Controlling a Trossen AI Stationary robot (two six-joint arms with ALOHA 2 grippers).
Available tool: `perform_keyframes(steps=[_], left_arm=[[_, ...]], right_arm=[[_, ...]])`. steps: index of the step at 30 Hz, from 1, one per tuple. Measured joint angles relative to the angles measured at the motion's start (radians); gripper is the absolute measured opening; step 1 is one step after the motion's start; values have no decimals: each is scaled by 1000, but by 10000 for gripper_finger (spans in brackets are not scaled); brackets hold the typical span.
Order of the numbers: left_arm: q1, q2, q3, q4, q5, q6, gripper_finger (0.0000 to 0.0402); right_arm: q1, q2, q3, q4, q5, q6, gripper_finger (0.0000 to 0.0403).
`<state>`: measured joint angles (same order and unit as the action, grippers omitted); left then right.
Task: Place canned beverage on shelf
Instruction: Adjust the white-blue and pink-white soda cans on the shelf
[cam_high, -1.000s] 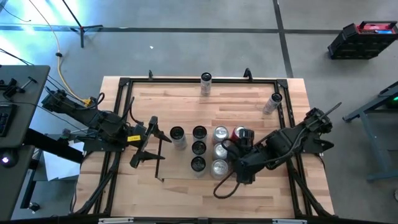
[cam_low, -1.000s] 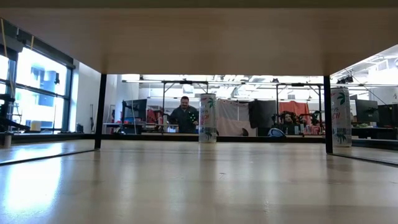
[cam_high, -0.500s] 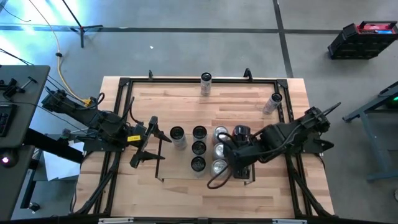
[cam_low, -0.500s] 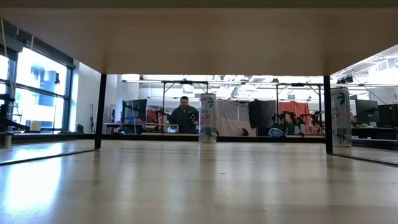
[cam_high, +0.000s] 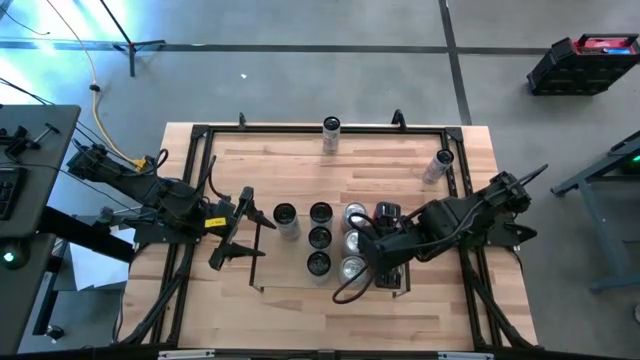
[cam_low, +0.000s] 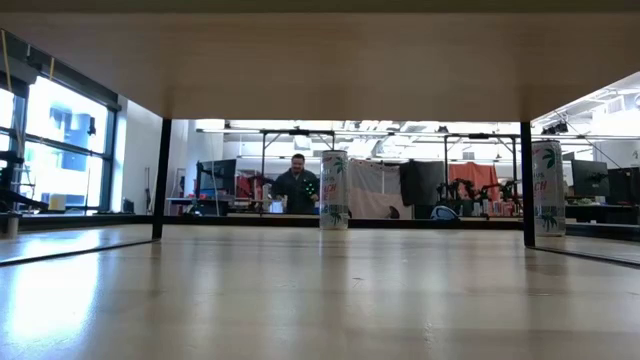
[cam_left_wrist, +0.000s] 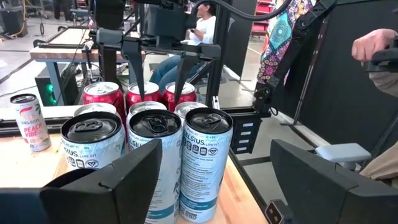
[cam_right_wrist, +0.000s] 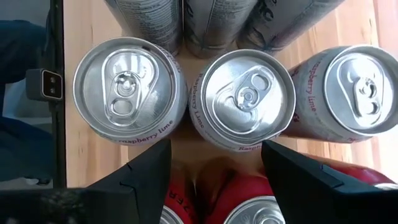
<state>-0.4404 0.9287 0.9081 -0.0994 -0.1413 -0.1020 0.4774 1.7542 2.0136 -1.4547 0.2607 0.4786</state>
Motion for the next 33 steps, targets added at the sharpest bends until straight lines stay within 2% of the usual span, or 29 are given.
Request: perform_keyframes(steps=[15,33], left_arm=[[0,0,0,0,0,0,292],[0,0,0,0,0,-1,292]], right_arm=[[-2,0,0,-30,-4,11,236],[-2,7,0,14,-7,-14,236]])
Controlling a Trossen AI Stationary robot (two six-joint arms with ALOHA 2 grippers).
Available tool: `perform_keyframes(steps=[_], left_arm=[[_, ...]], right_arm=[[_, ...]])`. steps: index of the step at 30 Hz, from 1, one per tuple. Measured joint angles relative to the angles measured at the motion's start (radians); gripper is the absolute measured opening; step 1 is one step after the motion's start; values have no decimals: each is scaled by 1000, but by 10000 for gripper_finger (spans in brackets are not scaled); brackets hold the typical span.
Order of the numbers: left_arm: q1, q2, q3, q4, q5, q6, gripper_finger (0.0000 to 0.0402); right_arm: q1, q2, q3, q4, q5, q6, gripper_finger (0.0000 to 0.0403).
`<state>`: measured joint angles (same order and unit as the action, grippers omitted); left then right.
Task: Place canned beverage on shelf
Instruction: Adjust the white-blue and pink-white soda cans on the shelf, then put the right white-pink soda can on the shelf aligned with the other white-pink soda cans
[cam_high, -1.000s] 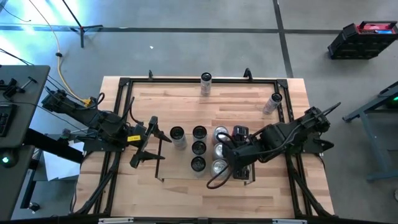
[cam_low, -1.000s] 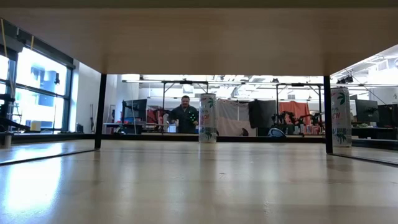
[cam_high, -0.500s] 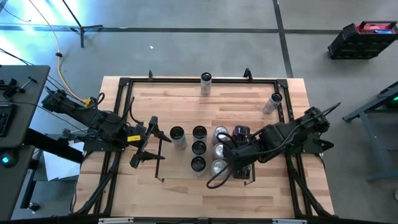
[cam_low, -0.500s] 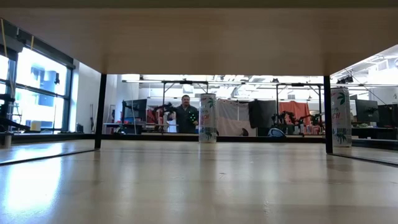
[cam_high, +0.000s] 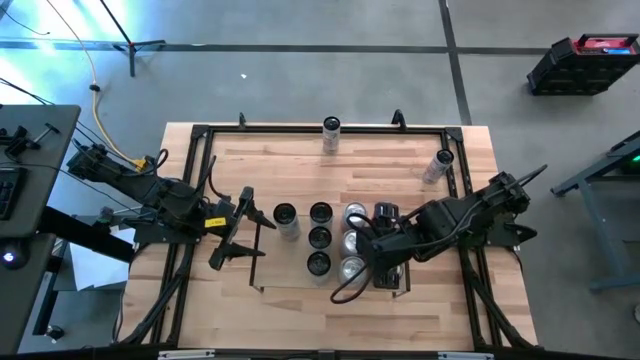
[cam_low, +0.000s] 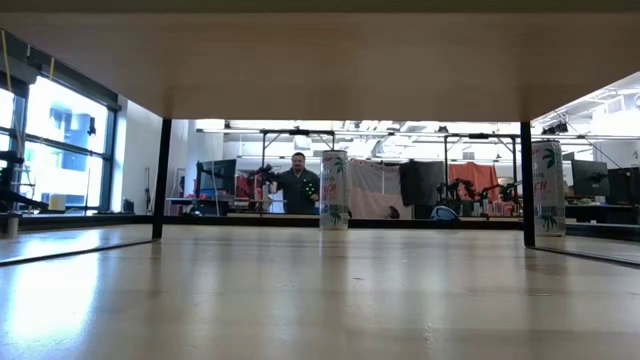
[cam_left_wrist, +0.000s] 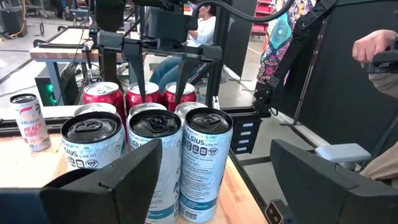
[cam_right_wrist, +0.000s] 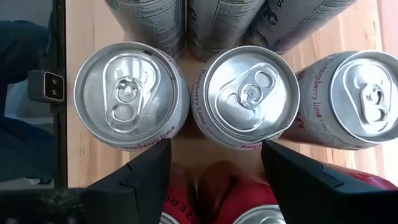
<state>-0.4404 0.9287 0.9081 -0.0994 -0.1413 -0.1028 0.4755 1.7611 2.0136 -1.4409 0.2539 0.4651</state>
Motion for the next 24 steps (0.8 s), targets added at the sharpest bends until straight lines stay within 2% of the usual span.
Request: perform_keyframes(steps=[8,13,16,21,24], left_arm=[[0,0,0,0,0,-1,292],[0,0,0,0,1,-1,292],[0,0,0,0,26,-2,292],[-3,0,0,0,55,-21,292],[-14,0,1,-3,43,-40,292]], right_arm=[[0,-1,0,-11,2,-4,236],[0,-58,0,-27,99,-3,236],[-2,-117,0,-38,220,28,236],[-13,-214,0,-139,576,245,236],[-44,-282,-37,-118,659,307,236]])
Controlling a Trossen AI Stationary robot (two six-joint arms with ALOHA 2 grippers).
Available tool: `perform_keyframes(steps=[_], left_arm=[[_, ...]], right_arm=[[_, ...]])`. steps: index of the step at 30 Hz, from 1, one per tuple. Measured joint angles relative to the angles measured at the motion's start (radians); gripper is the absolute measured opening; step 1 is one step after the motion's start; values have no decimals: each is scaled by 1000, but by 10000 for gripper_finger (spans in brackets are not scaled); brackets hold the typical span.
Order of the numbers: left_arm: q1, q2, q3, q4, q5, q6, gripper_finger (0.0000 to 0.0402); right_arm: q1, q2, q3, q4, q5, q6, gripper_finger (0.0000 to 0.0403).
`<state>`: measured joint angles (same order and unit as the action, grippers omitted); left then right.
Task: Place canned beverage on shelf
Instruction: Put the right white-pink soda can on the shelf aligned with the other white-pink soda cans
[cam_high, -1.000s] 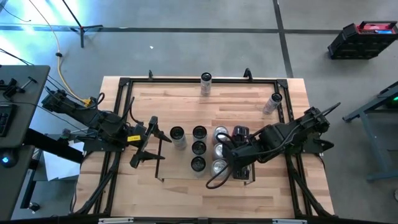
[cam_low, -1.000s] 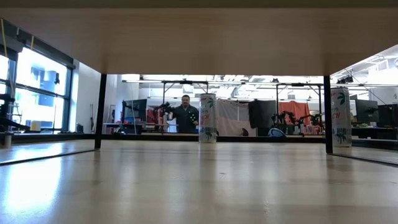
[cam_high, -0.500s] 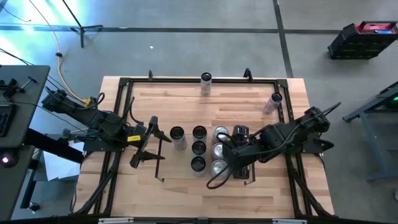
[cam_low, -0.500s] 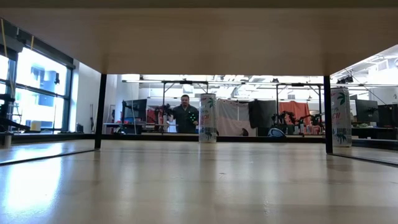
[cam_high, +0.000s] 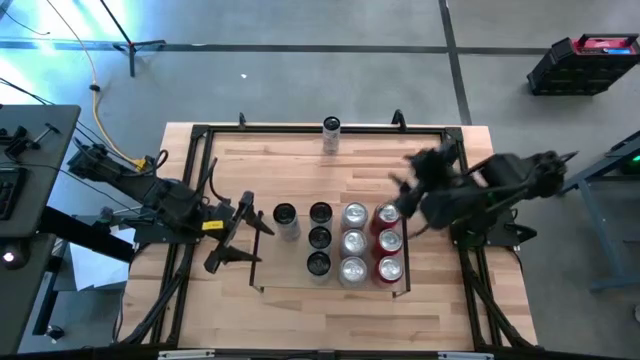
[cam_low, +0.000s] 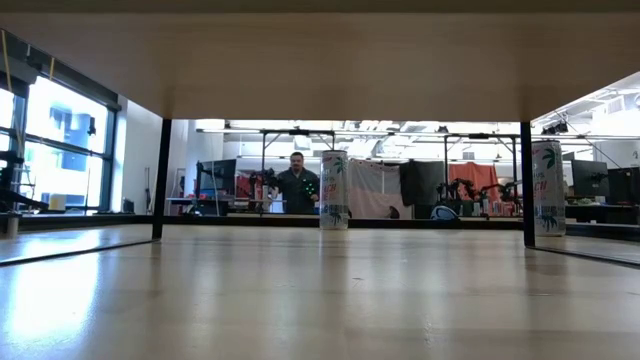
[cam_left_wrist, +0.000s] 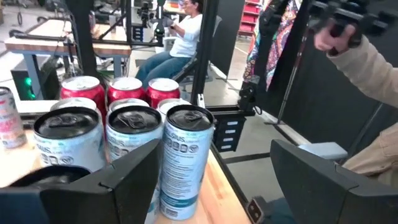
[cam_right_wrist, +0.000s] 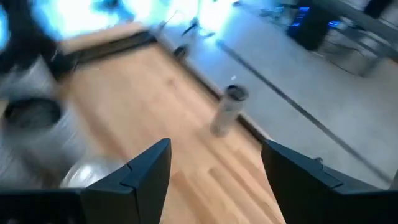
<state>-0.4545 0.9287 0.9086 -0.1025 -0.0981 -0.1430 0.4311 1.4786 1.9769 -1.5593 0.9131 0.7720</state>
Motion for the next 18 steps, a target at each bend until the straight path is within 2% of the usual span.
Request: perform_keyframes(steps=[3,8,10,14,18], left_arm=[[-17,0,0,-12,-8,-4,292],[-65,0,0,-15,-16,-4,292],[-83,0,0,-16,-16,-4,292],[-101,0,0,-30,-21,-4,292],[-109,0,0,-52,-47,6,292]], right_arm=[[-54,-82,-69,-10,59,123,241],[-165,-250,-320,-12,80,314,278],[-223,-312,-435,5,65,393,300],[-369,-399,-632,73,-7,439,342],[-535,-434,-779,129,-111,435,358]])
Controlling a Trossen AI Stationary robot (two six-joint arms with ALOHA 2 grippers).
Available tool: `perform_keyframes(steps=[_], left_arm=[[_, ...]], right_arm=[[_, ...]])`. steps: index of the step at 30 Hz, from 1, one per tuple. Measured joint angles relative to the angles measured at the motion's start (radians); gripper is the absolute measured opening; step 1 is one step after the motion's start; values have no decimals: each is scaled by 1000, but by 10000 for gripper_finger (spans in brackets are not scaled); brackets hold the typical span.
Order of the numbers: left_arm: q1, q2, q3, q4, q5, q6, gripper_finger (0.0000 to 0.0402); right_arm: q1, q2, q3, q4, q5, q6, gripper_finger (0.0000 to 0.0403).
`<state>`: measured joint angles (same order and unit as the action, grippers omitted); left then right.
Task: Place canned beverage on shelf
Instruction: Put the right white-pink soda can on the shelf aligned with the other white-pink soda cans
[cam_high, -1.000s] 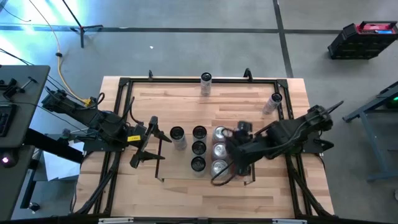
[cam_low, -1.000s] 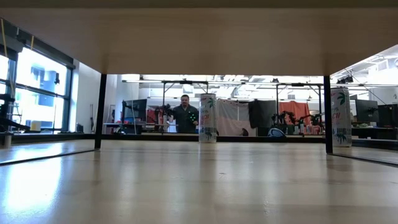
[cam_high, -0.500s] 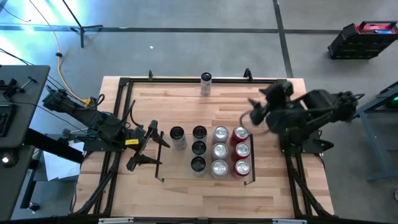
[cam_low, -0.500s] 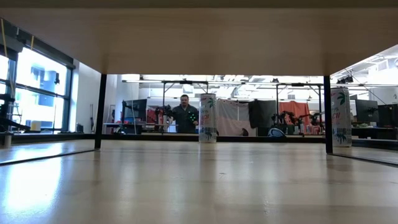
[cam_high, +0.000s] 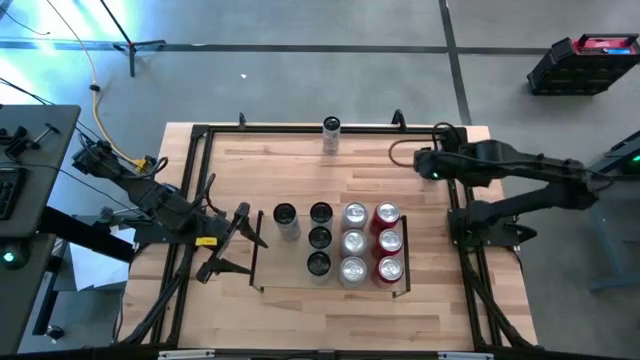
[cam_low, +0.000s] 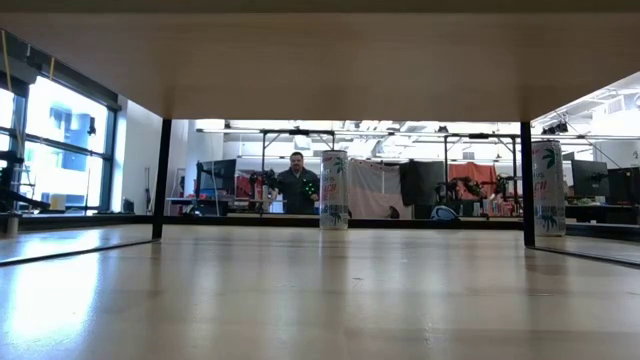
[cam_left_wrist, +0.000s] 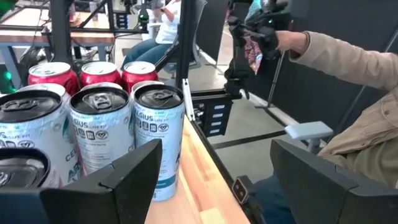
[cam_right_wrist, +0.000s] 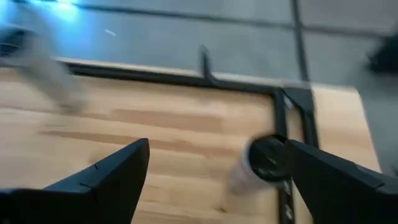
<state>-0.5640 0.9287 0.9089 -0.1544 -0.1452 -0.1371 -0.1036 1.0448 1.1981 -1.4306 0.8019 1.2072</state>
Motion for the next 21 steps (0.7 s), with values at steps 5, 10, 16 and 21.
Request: perform_keyframes(steps=[5,10,16,21], left_arm=[[0,0,0,-17,-6,8,292],[0,0,0,-15,-5,8,292],[0,0,0,-15,-4,0,292],[0,0,0,-15,-4,0,292]], right_arm=[[-157,-7,-127,85,-84,4,360],[-215,-6,-209,137,-82,45,360],[-220,-7,-268,100,-10,156,360],[-245,-7,-373,152,-5,209,360]])
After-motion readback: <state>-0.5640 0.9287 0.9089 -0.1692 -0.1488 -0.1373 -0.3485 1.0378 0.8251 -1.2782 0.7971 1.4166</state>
